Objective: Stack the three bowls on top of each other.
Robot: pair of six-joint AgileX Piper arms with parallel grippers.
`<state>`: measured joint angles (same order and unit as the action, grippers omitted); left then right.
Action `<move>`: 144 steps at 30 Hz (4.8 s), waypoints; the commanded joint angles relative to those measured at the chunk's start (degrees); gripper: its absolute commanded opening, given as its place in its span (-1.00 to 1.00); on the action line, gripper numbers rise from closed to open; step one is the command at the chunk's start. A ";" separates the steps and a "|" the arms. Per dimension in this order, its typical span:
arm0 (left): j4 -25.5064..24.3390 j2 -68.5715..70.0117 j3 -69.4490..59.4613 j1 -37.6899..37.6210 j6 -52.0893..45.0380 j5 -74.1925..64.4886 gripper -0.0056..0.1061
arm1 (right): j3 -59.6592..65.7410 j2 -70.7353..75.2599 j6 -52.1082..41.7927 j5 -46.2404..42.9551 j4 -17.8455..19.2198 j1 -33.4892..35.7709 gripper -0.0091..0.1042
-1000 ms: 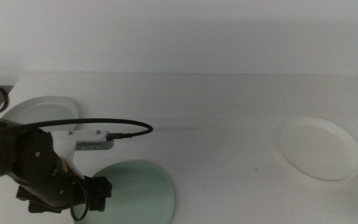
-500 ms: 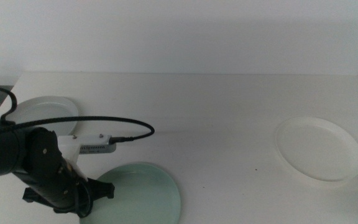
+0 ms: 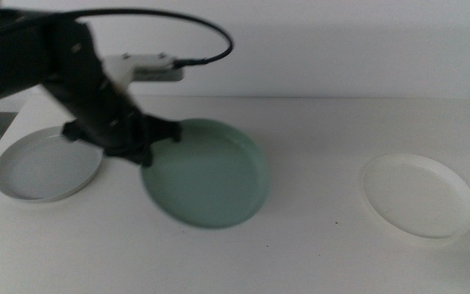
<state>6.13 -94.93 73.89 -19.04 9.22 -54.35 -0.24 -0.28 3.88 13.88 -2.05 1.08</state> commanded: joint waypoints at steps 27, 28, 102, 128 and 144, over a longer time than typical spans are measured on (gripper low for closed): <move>7.81 -28.90 22.61 -3.04 -8.04 0.98 -0.61 | 0.24 0.28 -0.49 -0.51 0.13 -0.52 0.80; 7.71 -28.90 23.01 -2.79 -9.63 0.41 -0.47 | 0.24 0.28 -0.49 -0.51 0.13 -0.52 0.80; 13.30 -16.92 27.33 7.87 -14.02 -9.30 -0.93 | 0.24 0.28 -0.49 -0.51 0.13 -0.52 0.80; 12.74 -26.53 27.33 -1.30 -14.04 -7.74 0.38 | 0.24 0.28 -0.49 -0.51 0.13 -0.52 0.80; 22.46 26.51 7.13 -0.94 -32.21 -2.10 0.78 | 0.24 0.28 -0.49 -0.51 0.13 -0.52 0.80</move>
<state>27.30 -74.35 83.44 -19.96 -21.95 -57.23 -0.24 -0.28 3.88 13.88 -2.05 1.08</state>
